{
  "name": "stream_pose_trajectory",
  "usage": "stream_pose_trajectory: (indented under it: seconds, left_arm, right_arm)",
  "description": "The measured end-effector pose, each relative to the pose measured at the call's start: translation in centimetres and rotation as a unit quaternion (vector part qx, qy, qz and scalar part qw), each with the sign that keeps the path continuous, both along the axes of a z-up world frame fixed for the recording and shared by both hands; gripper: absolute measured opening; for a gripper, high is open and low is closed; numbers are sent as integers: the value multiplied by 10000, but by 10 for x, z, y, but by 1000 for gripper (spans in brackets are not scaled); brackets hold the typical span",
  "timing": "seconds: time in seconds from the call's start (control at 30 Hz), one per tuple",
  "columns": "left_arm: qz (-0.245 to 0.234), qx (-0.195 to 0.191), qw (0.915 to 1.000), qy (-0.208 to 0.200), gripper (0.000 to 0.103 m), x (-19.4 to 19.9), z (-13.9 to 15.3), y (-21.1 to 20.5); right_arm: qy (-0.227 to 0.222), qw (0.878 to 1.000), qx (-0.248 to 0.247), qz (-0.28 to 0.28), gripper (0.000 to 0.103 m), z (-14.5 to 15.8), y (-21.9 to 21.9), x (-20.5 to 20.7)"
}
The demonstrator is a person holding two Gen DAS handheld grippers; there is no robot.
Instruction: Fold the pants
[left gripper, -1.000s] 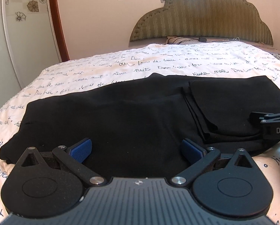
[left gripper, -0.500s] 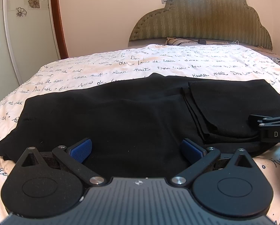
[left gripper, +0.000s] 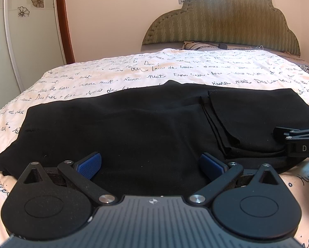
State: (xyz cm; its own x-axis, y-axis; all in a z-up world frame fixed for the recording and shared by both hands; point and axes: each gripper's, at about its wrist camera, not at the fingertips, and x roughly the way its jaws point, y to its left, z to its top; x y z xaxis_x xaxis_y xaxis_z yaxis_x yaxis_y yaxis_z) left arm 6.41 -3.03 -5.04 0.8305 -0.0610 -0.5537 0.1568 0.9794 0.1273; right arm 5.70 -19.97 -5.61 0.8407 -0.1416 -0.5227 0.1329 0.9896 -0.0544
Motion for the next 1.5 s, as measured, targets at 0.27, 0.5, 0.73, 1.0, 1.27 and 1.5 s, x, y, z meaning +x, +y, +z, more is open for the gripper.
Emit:
stream_pose_trajectory:
  seconds: [0.27, 0.5, 0.73, 1.0, 1.27, 1.5]
  left_arm:
    - [53, 8, 10000, 3, 103, 1, 7, 1]
    - [62, 38, 10000, 23, 103, 3, 13, 1]
    - [26, -92, 9999, 101, 103, -10, 8, 11]
    - [-45, 6, 10000, 41, 103, -14, 0, 8]
    - [-53, -103, 9999, 69, 103, -13, -1, 12]
    - [-58, -133, 9999, 73, 103, -12, -1, 13]
  right_arm:
    - [315, 9993, 113, 189, 103, 6, -4, 10]
    - [352, 9980, 448, 290, 103, 21, -6, 22]
    - [-91, 9985, 333, 434, 103, 28, 8, -7]
    - [-308, 9970, 495, -499, 103, 35, -72, -50]
    - [155, 9658, 2587, -54, 69, 0, -120, -32]
    - [-33, 9745, 2230, -233, 19, 9, -126, -48]
